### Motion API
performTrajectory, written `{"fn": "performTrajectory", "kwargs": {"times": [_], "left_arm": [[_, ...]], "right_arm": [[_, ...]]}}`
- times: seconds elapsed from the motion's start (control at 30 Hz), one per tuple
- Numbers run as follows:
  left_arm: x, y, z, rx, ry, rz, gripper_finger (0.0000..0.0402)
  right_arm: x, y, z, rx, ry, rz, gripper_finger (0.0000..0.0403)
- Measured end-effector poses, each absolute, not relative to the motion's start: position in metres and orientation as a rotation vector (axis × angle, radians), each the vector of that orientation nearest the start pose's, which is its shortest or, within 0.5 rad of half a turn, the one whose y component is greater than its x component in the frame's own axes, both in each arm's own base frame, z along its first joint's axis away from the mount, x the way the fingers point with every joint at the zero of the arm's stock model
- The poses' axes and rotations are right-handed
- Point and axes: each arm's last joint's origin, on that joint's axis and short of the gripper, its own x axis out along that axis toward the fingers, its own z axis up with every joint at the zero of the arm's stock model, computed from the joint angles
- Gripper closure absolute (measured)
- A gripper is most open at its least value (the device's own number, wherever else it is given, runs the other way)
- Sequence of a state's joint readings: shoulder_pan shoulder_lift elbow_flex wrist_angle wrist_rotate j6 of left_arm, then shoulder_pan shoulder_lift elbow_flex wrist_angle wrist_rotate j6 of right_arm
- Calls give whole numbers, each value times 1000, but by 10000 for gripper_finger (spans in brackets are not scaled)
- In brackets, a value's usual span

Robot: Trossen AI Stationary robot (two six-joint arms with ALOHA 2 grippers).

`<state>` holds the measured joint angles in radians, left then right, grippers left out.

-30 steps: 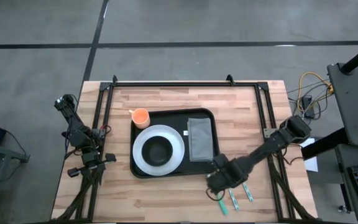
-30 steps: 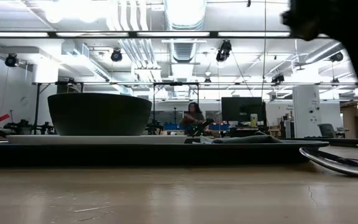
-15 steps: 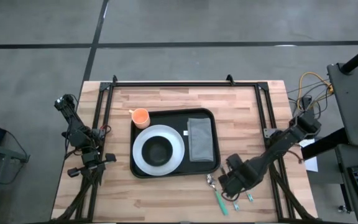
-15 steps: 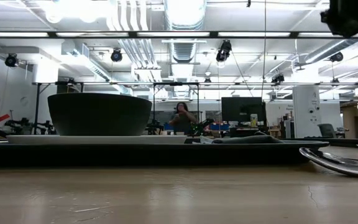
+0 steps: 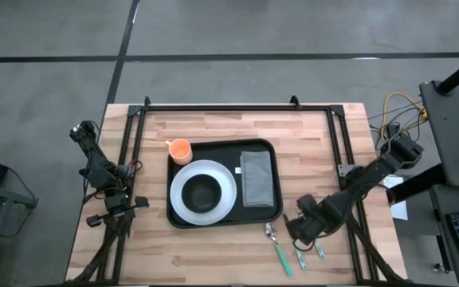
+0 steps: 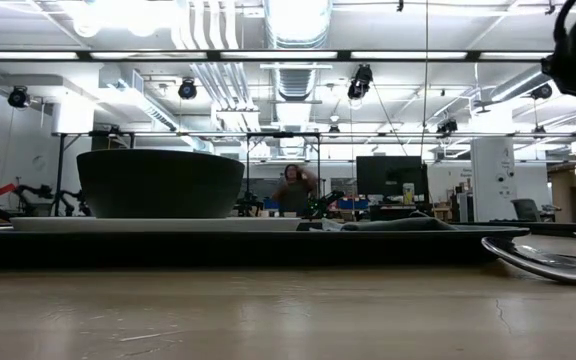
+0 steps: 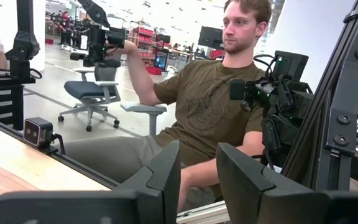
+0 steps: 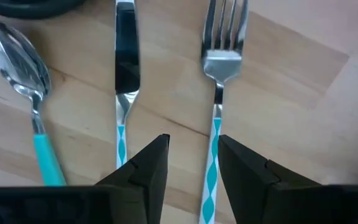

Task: Set up tray
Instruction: Put the green fork on the gray table napkin

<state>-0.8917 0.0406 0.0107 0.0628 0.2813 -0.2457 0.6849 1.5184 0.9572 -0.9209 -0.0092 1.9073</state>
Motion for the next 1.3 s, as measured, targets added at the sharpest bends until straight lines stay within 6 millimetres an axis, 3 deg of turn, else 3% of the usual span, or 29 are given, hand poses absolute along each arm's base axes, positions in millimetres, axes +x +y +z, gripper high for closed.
{"fn": "performTrajectory", "kwargs": {"times": [0.3,0.83,1.3], "left_arm": [[56,-82,170,-227,112,-1170,317],[56,-82,170,-227,112,-1170,317],[56,-82,170,-227,112,-1171,317]], "right_arm": [[192,170,178,1005,1382,-910,276],[196,180,136,875,1535,-971,279],[201,184,140,884,1528,-938,279]]}}
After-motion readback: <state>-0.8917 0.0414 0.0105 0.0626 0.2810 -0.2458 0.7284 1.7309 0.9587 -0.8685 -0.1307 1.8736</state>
